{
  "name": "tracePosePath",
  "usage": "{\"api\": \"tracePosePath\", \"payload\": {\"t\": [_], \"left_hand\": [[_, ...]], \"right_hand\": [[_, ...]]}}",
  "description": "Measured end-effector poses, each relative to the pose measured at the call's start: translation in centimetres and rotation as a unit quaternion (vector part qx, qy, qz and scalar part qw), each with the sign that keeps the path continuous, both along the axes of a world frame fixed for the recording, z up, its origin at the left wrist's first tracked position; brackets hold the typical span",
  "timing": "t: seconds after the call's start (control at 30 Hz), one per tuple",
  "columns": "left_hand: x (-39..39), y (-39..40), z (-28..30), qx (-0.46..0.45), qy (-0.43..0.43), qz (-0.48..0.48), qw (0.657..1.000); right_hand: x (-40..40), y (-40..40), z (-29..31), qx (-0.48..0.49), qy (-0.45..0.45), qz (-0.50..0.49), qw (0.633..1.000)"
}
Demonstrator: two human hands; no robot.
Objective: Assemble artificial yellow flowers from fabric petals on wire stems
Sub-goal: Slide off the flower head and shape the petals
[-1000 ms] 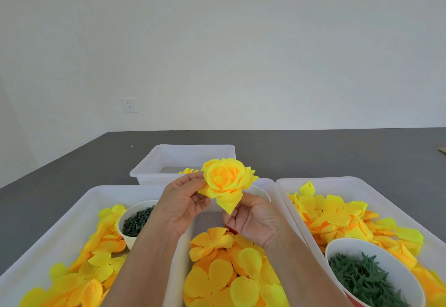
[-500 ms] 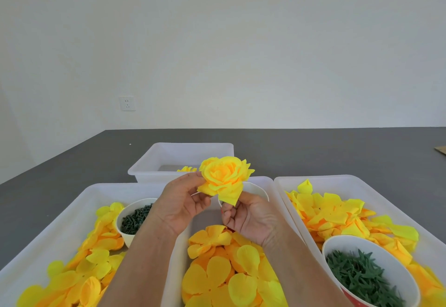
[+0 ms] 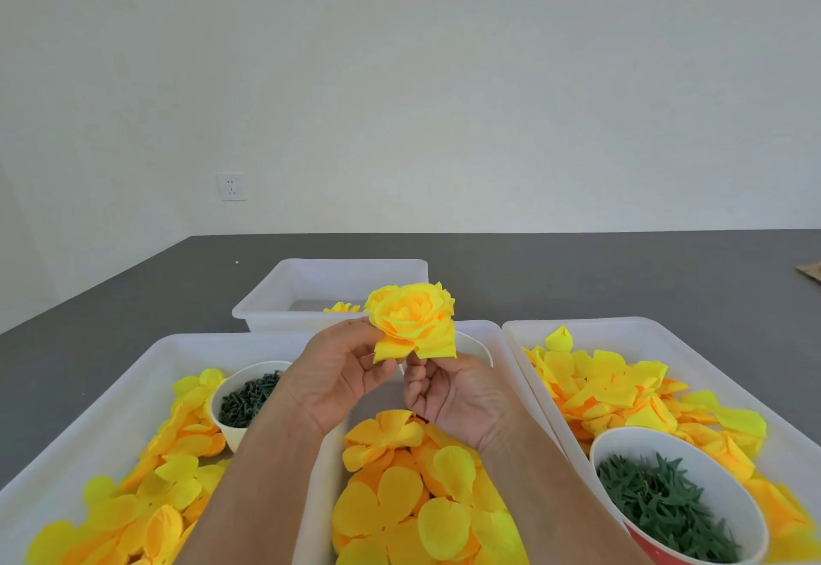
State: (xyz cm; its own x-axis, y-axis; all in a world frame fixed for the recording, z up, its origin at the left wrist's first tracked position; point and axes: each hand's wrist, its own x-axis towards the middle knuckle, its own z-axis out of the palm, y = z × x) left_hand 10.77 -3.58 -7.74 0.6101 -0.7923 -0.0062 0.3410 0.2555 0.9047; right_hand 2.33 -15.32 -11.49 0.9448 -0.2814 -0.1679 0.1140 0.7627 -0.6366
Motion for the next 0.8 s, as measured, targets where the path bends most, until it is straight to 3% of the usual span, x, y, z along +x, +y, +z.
{"api": "tracePosePath", "payload": {"t": [0.37, 0.8], "left_hand": [[0.41, -0.23, -0.54, 0.028, 0.000, 0.038, 0.999], [0.27, -0.17, -0.60, 0.036, -0.032, 0.053, 0.997]], "right_hand": [[0.18, -0.07, -0.30, -0.016, 0.011, 0.015, 1.000], [0.29, -0.14, -0.17, 0.035, 0.008, -0.004, 0.999]]}}
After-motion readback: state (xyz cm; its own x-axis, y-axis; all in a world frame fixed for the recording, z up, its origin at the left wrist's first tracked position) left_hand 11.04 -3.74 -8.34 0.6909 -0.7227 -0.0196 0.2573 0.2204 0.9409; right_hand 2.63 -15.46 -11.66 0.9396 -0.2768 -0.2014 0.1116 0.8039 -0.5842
